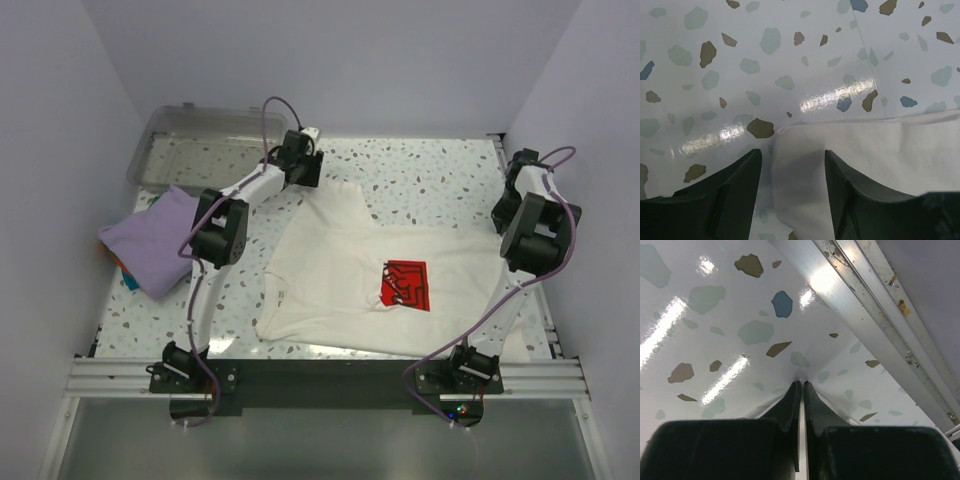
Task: Fold and stack the t-shirts
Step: Fold the tshirt
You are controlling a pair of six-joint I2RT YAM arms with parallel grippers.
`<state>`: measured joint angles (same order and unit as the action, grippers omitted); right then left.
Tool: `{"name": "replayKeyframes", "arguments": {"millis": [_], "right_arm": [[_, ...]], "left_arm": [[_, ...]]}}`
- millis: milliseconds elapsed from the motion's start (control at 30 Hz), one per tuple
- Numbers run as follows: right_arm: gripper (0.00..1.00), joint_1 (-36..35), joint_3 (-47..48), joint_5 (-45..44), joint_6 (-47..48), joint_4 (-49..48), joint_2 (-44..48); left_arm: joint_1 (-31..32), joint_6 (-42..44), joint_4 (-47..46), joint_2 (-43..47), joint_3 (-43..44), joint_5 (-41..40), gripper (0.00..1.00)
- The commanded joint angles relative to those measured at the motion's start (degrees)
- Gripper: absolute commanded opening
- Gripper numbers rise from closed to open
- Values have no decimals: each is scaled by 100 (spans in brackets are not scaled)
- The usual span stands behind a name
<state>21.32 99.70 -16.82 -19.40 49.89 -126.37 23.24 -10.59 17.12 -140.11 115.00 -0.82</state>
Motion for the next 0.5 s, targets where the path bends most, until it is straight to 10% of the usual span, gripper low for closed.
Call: {"name": "replayKeyframes", "arguments": {"millis": [0, 467], "right_arm": [[0, -23, -65, 179, 59, 118, 262], [0, -23, -179, 284, 59, 100, 297]], "left_arm": [[-66, 180, -464, -68, 348, 109, 58], [-66, 233, -552, -288, 374, -15, 51]]}}
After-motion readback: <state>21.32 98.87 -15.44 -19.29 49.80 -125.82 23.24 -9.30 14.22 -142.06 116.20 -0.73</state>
